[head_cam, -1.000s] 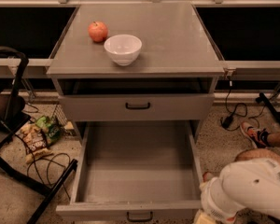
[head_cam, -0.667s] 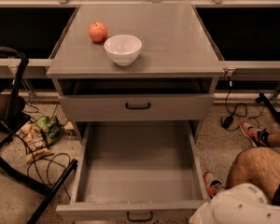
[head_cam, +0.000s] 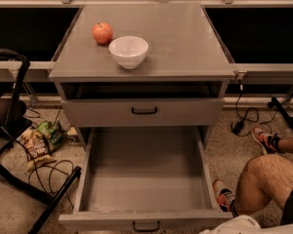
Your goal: Close middle drawer
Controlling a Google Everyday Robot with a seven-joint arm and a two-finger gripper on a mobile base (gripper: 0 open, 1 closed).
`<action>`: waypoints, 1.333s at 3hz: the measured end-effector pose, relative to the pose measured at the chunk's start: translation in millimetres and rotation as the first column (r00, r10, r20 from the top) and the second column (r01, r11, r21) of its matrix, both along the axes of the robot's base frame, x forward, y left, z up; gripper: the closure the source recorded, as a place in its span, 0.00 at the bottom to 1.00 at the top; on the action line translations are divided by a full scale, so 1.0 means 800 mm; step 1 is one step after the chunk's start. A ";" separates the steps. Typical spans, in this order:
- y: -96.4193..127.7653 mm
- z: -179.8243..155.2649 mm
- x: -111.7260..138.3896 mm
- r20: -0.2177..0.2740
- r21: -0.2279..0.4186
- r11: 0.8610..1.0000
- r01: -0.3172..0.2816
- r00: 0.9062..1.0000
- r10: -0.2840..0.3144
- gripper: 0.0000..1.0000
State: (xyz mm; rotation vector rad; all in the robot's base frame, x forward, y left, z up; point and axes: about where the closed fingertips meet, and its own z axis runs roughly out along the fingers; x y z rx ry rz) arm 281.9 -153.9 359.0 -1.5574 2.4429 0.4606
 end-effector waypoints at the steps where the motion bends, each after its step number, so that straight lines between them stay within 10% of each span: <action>1: 0.019 -0.031 0.030 0.055 0.056 0.998 -0.019 0.998 0.016 1.00; 3: 0.043 -0.034 0.092 0.173 0.106 0.993 -0.047 0.985 0.028 1.00; 4: 0.058 -0.006 0.141 0.269 0.127 0.990 -0.063 0.963 0.027 1.00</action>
Offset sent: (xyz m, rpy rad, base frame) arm 0.0923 0.0399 -0.0445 0.1332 -0.1977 0.0459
